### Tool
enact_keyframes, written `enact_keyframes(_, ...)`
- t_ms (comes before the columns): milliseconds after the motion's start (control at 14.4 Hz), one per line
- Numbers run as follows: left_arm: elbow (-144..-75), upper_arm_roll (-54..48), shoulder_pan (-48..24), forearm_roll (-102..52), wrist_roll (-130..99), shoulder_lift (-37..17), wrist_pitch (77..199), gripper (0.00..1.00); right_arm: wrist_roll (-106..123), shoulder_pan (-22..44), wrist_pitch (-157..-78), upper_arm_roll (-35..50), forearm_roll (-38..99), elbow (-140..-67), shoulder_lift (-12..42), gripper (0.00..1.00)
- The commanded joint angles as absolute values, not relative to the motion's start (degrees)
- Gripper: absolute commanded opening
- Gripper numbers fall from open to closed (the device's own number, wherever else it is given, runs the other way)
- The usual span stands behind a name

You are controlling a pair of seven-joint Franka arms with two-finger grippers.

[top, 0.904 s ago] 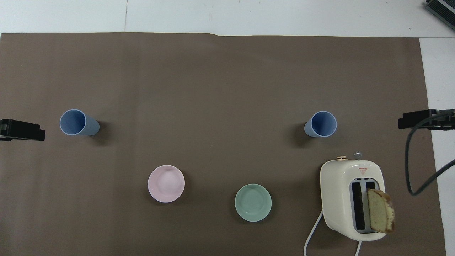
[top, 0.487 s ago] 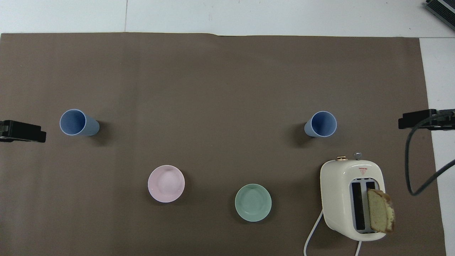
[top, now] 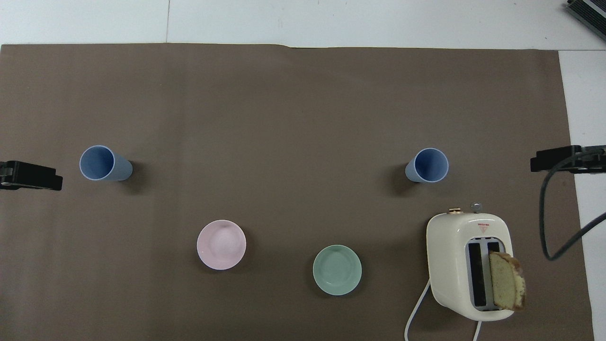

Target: Stack blue cups with both arms

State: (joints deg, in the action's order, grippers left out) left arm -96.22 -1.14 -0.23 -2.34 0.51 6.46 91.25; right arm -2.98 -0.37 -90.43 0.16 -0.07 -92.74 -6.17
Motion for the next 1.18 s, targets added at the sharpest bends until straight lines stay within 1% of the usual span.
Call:
enact_keyframes(0, -99.1, -1.4, 2.3, -2.0, 0.4, 3.9, 97.3, 1.00, -1.8, -1.1, -89.9, 0.4, 0.4, -93.1, -6.8, 1.00)
enact_keyframes(139, -100.3, -1.5, 4.0, -2.0, 0.5, 1.1, 101.9, 1.00, -1.8, -1.1, -89.9, 0.4, 0.4, -93.1, -6.8, 1.00)
enact_keyframes(417, -105.6, -1.5, 6.0, -2.1, 0.5, -3.6, 112.9, 1.00, -1.8, -1.1, -89.9, 0.4, 0.4, -93.1, -6.8, 1.00)
enact_keyframes(696, -107.8, -1.5, 8.2, -3.8, 0.8, -8.1, 118.6, 1.00, -1.8, -1.1, -89.9, 0.4, 0.4, -93.1, -6.8, 1.00)
enact_keyframes(1113, -113.5, -1.5, 8.5, -4.2, 0.9, -9.5, 125.4, 1.00, -1.8, -1.1, -90.0, 0.4, 0.4, -93.1, -6.8, 1.00)
